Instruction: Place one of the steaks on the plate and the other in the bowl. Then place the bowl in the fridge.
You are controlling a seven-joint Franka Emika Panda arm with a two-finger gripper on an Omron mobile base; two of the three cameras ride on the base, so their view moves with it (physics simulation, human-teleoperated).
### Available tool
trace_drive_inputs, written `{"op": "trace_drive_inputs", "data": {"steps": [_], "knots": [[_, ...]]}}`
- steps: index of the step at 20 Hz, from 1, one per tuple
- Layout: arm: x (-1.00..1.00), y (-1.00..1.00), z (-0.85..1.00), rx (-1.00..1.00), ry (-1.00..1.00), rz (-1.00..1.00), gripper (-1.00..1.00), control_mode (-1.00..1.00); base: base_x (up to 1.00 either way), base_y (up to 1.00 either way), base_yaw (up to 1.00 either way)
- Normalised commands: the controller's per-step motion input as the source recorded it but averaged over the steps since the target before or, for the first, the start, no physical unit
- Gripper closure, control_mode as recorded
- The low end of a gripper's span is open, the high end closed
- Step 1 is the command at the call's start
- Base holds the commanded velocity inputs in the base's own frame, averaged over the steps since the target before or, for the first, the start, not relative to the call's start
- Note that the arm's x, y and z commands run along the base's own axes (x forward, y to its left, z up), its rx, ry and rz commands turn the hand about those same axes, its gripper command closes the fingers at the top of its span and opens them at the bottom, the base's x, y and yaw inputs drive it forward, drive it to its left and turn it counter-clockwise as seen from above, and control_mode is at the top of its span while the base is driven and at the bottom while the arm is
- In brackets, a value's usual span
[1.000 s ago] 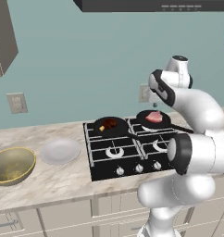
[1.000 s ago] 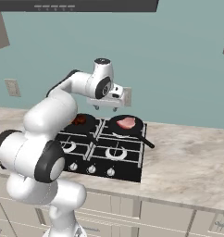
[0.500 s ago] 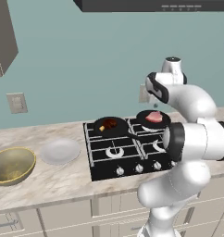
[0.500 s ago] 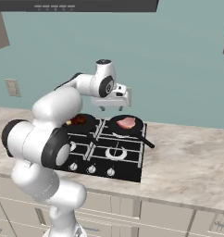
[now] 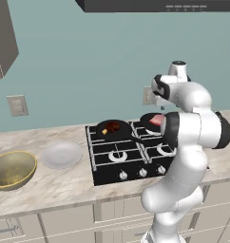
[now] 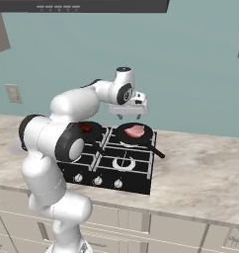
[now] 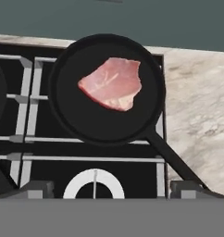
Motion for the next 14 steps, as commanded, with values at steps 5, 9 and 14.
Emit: {"op": "trace_drive_inputs", "data": {"steps": [5, 9, 14], "knots": [[0.33, -0.08, -0.31, 0.01, -0.01, 0.04, -1.00, -1.00, 0.00, 0.00, 0.00], [0.09, 0.00, -0.40, 0.00, 0.00, 0.05, -1.00, -1.00, 0.00, 0.00, 0.00], [0.17, -0.12, -0.52, 0.00, 0.01, 0.09, -1.00, -1.00, 0.00, 0.00, 0.00]]}}
